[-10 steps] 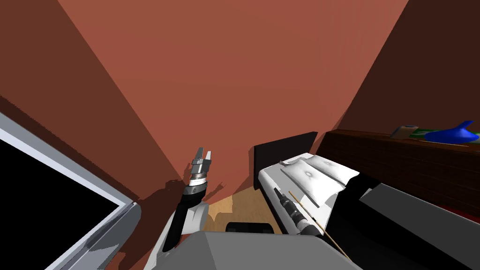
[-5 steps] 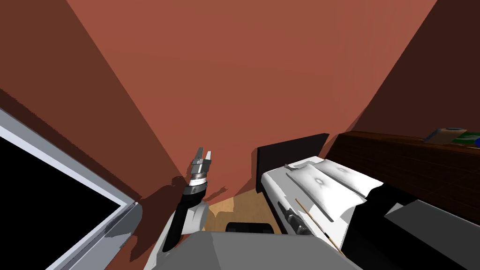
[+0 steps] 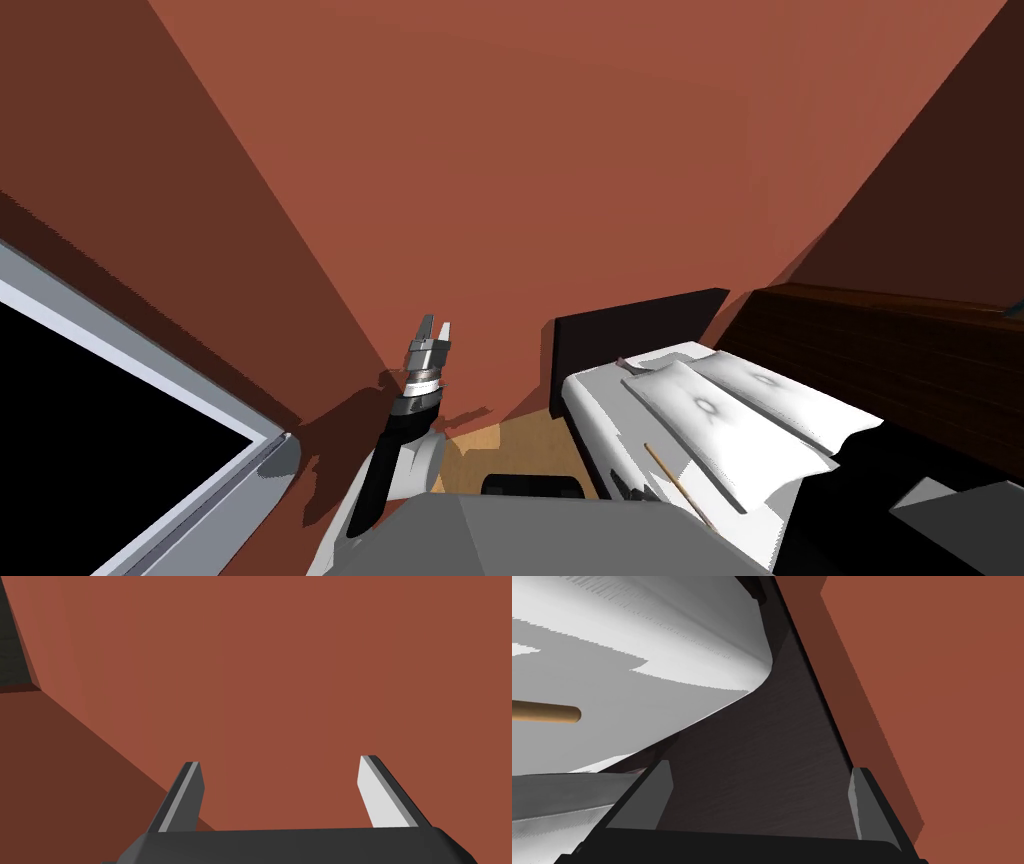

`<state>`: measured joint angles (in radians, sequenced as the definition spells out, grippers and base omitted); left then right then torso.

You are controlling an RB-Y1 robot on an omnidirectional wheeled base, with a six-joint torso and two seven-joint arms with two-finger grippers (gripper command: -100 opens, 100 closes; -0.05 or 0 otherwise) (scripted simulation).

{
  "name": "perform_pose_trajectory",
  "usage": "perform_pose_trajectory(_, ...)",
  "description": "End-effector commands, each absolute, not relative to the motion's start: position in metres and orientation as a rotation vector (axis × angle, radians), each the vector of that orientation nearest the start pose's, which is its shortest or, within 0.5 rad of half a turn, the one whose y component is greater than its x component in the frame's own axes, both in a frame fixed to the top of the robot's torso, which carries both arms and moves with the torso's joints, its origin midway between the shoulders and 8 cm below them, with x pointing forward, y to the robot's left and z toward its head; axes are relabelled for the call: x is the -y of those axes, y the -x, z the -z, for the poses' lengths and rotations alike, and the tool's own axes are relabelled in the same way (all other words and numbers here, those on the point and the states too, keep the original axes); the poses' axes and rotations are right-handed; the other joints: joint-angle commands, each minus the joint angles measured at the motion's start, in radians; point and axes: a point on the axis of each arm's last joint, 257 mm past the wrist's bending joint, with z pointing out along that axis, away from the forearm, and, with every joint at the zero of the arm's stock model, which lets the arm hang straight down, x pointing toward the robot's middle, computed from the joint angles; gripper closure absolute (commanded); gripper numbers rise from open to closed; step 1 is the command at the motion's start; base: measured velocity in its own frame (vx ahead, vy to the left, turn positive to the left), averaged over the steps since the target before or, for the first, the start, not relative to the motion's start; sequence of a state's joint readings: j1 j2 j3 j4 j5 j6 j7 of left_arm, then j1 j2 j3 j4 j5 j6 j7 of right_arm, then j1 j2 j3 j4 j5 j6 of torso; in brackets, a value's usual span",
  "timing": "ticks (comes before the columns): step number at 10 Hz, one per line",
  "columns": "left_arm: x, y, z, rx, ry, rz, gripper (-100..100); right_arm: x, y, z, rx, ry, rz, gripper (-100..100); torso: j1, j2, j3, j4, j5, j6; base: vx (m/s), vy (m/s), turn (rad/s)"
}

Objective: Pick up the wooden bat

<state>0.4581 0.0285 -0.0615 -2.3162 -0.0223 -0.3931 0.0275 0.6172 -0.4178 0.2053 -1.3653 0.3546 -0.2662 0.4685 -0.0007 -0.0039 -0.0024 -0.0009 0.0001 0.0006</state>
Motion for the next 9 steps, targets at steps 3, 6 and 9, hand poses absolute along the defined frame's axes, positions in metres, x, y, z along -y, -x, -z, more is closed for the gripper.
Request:
perform_pose_trajectory(3, -0.25, -0.36, -0.033, -0.668, 0.668, 1.381, 0, 0.346, -0.172, 0.543, -2.338, -0.313, -0.195, -100, -0.001, 0.0, 0.0, 0.0, 0.0, 0.0, 0.065, -0.035, 0.073)
perform_pose_trajectory(6, -0.25, -0.36, -0.033, -0.668, 0.668, 1.381, 0, 0.367, -0.14, 0.565, -2.437, -0.221, -0.09, -100, 0.0, 0.002, 0.001, 0.0, 0.0, 0.0, 0.046, -0.04, 0.051)
perform_pose_trajectory(9, -0.25, -0.36, -0.033, -0.668, 0.668, 1.381, 0, 0.39, -0.104, 0.585, -2.535, -0.134, 0.011, -100, 0.0, 0.002, 0.001, 0.0, 0.0, 0.0, 0.041, -0.036, 0.059)
